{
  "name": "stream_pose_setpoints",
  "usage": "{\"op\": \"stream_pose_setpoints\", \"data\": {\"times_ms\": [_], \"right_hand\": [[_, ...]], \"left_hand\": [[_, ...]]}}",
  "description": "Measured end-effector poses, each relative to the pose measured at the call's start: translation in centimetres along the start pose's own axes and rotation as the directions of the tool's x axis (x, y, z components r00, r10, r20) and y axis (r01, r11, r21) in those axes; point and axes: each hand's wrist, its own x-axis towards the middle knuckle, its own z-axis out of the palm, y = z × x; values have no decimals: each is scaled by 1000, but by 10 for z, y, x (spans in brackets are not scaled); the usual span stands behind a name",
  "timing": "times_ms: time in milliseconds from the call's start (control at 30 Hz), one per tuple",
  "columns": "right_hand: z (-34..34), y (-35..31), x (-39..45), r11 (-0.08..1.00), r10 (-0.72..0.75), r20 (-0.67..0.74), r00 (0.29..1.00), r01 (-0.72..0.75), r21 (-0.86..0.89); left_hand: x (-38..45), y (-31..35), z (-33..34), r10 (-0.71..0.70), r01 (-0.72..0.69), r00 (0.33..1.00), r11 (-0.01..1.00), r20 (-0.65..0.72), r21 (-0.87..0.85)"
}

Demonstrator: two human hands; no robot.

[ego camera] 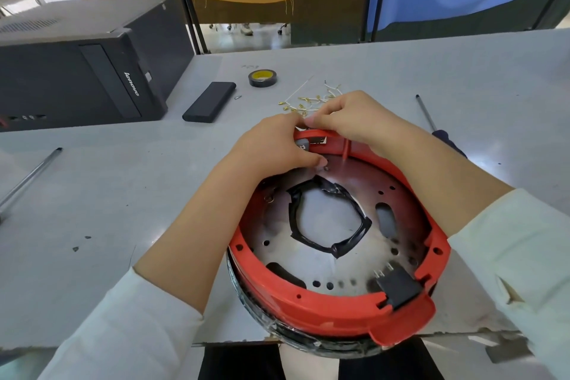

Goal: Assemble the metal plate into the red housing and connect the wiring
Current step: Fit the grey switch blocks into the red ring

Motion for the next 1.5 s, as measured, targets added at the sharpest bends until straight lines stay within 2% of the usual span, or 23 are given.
{"op": "stream_pose_setpoints", "data": {"times_ms": [500, 667, 1233, 1367, 1500], "right_hand": [[-2, 0, 2, 1000, 16, 60, 998, -16, 3], [-3, 2, 1, 997, 15, 76, 997, -20, 69], [-2, 1, 2, 996, 40, 73, 997, -34, -85], [0, -1, -5, 968, -81, -5, 997, 78, -238], [1, -3, -10, 947, -160, -24, 987, 147, -287]], "left_hand": [[1, -1, -1, 12, -13, 1000, 999, -11, -40], [0, -1, -1, 9, -11, 1000, 997, -26, -77], [0, -1, -1, -6, 5, 1000, 999, -11, -47], [1, -1, -1, 3, -4, 1000, 999, -15, -48], [0, -2, -2, 11, -13, 1000, 996, -24, -92]]}}
